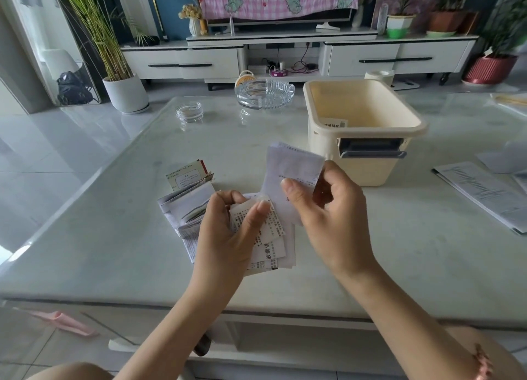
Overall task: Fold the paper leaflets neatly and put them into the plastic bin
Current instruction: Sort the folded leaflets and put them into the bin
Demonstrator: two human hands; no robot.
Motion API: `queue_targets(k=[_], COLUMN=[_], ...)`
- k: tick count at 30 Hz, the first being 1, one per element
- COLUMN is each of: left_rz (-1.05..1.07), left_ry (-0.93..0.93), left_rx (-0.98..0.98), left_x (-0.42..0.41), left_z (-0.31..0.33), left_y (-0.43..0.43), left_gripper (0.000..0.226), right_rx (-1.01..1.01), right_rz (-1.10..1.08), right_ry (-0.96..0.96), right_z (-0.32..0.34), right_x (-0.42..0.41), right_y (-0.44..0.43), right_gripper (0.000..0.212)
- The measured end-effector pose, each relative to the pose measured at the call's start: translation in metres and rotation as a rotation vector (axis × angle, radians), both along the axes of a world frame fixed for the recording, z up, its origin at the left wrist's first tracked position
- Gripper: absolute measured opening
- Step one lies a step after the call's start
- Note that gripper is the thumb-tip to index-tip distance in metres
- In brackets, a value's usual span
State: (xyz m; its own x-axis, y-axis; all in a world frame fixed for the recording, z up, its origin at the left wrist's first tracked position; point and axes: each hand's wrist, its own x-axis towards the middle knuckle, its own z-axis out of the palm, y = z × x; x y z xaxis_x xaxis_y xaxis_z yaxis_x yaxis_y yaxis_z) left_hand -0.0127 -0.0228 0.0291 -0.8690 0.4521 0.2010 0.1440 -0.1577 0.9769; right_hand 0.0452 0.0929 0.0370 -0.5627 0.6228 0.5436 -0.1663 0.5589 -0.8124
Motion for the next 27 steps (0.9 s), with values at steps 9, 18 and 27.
queue_targets(k=[9,18,27], left_rz=[0.052,0.161,0.117], left_ry=[0.011,0.014,0.1], left_rx=[-0.033,-0.077,0.029], left_x=[-0.003,-0.004,-0.003], left_z=[-0.002,-0.013,-0.009], left_y=[0.001,0.009,0.042], left_gripper=[0.025,0.02,0.039], right_rx=[-0.316,-0.095,-0.253], right_rz=[0.359,0.51,0.385], right_ry=[-0.325,-0.442,-0.425], right_z=[0.002,-0.013,-0.022], right_x=[0.002,0.003,0.001], right_y=[-0.003,-0.013,0.003], right_gripper=[0.022,0.056,0.08])
